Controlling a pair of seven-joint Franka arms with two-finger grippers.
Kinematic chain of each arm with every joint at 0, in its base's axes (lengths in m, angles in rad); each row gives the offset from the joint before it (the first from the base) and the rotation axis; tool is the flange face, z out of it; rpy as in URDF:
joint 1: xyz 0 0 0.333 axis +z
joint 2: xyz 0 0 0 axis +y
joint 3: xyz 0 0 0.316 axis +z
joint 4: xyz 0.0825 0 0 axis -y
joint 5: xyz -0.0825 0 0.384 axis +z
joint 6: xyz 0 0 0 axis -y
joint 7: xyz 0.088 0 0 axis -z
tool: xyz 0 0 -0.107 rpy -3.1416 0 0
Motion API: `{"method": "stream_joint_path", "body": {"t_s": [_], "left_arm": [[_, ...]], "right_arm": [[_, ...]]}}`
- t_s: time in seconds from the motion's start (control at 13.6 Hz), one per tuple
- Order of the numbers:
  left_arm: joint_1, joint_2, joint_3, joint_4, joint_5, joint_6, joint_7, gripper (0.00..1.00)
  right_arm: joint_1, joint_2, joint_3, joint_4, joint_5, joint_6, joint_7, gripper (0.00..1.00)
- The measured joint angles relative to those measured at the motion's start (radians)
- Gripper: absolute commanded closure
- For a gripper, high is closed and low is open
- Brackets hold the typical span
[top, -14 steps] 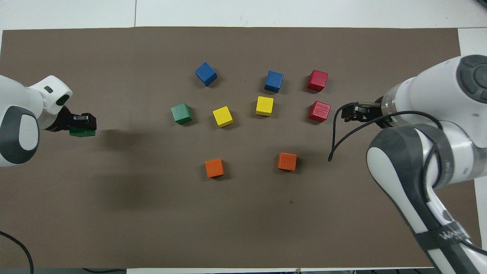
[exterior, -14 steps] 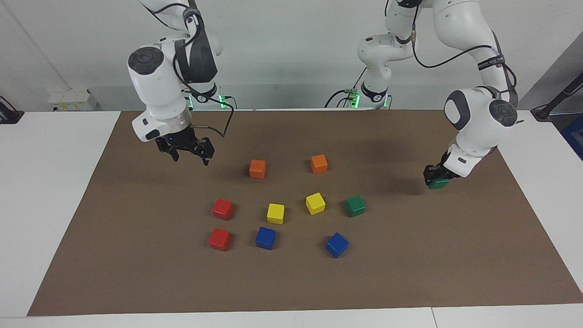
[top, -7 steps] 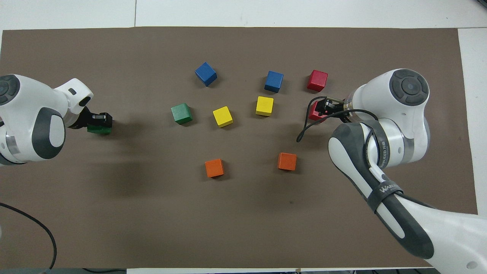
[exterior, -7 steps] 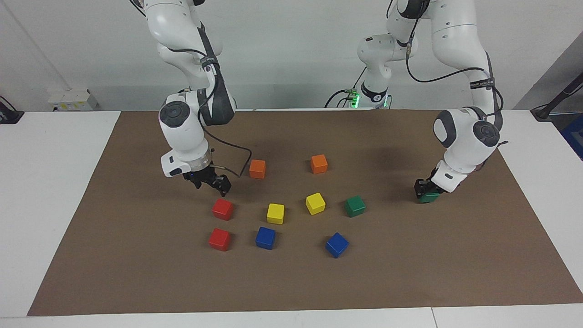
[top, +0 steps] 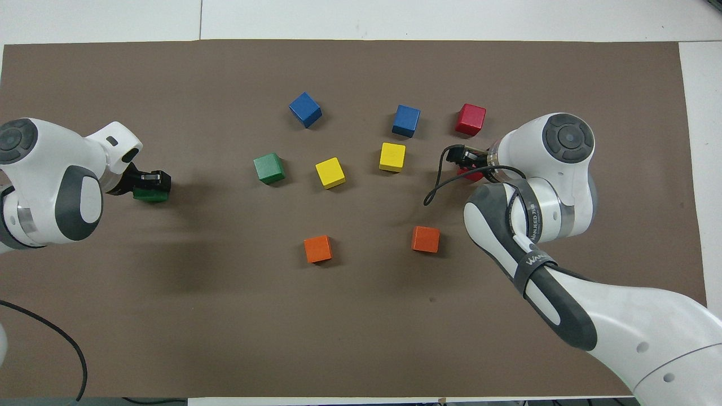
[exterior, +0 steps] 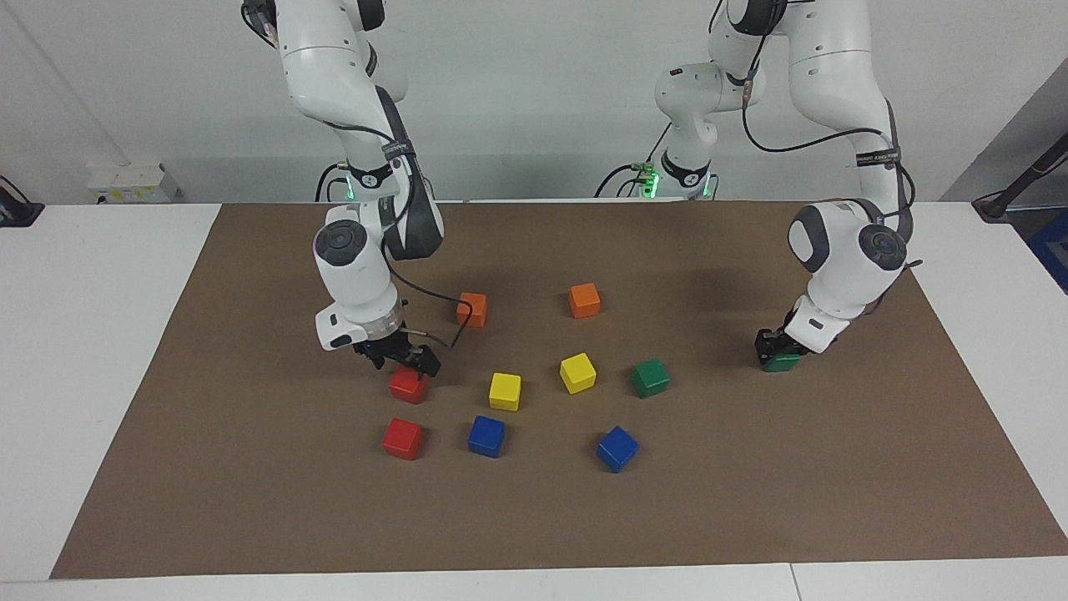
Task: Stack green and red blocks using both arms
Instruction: 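Place the green block with the left gripper while the right gripper grasps red, then grasp the second green with the left gripper while the right gripper lifts red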
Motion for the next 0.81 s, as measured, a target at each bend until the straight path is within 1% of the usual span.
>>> {"method": "stream_joint_path", "body": {"t_s": [0.15,0.22,0.29,0.37,0.44,0.59,0.66,0.73,0.81], "left_arm": [[0.0,-0.002,0.0,0.01,0.0,-0.004,-0.007,0.0],[0.0,-0.003,0.0,0.029,0.0,-0.022,-0.011,0.0],[-0.003,-0.005,-0.002,0.075,-0.003,-0.074,-0.035,0.0],[-0.019,-0.004,-0.003,0.142,-0.003,-0.147,-0.1,0.0],[-0.052,0.0,-0.004,0.216,-0.003,-0.213,-0.192,0.0],[-0.159,0.027,-0.006,0.347,-0.004,-0.311,-0.399,0.0],[-0.224,0.061,-0.008,0.408,-0.003,-0.329,-0.519,0.0],[-0.283,0.102,-0.008,0.455,0.006,-0.328,-0.627,0.0],[-0.332,0.139,-0.008,0.483,0.027,-0.316,-0.714,0.0]], "right_arm": [[0.003,0.012,0.0,0.001,0.001,0.017,0.0,0.05],[0.003,0.013,0.0,0.002,0.001,0.018,0.0,0.03],[0.003,0.014,0.0,0.002,0.001,0.018,0.0,0.01],[0.003,0.015,-0.001,0.003,0.001,0.014,0.0,0.0],[0.003,0.016,-0.001,0.008,0.001,0.002,0.0,0.0],[0.003,0.016,-0.001,0.054,0.001,-0.072,0.0,0.0],[0.003,0.016,-0.001,0.084,0.001,-0.106,0.0,0.02],[0.003,0.015,-0.002,0.098,0.001,-0.114,0.0,0.04],[0.002,0.016,-0.004,0.097,0.001,-0.111,0.0,0.04]]}}
